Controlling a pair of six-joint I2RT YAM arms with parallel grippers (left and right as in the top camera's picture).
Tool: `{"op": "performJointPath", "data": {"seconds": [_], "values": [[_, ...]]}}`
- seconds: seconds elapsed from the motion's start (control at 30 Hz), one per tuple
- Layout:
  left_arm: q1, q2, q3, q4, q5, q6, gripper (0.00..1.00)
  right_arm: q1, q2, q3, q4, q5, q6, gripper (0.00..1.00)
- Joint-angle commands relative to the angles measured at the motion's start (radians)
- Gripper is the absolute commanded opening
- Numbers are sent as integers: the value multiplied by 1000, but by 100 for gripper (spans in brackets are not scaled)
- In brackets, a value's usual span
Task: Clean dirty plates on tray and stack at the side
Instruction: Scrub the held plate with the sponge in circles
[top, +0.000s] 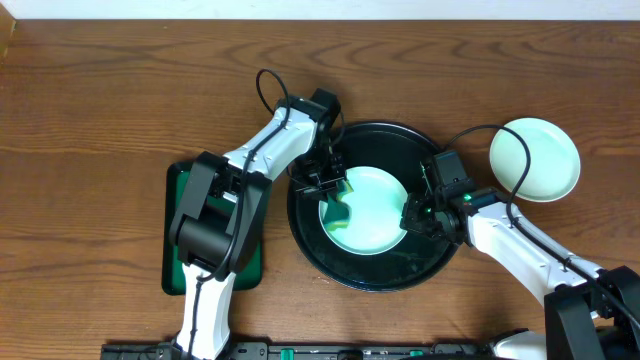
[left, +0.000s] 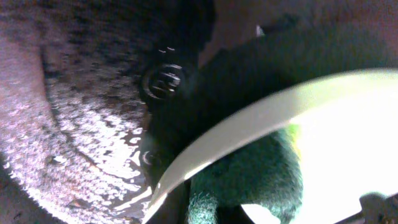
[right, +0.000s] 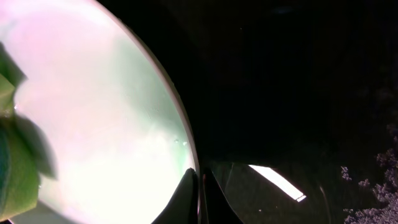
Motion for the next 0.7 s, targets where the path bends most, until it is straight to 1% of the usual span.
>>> {"op": "performJointPath", "data": {"seconds": [0.0,0.2,0.3,0.37,0.4,0.53,0.67], "values": [[-13,98,-75,18,36,143,7,1,2,-10,-29,84,10,1],[-119,132,-75,169,229,131,7,1,2,-10,-30,84,9,1],[-200,189,-75,248,299,73,7,1,2,-10,-30,84,9,1],[-234,220,-75,287,351,55,7,1,2,-10,-30,84,9,1],[-261,245,-75,323,373,14,7,1,2,-10,-30,84,9,1],[-275,251,-74,387,374,-26,7,1,2,-10,-30,84,9,1],[-250,251,-74,432,363,-63,7,1,2,-10,-30,83,9,1]]}}
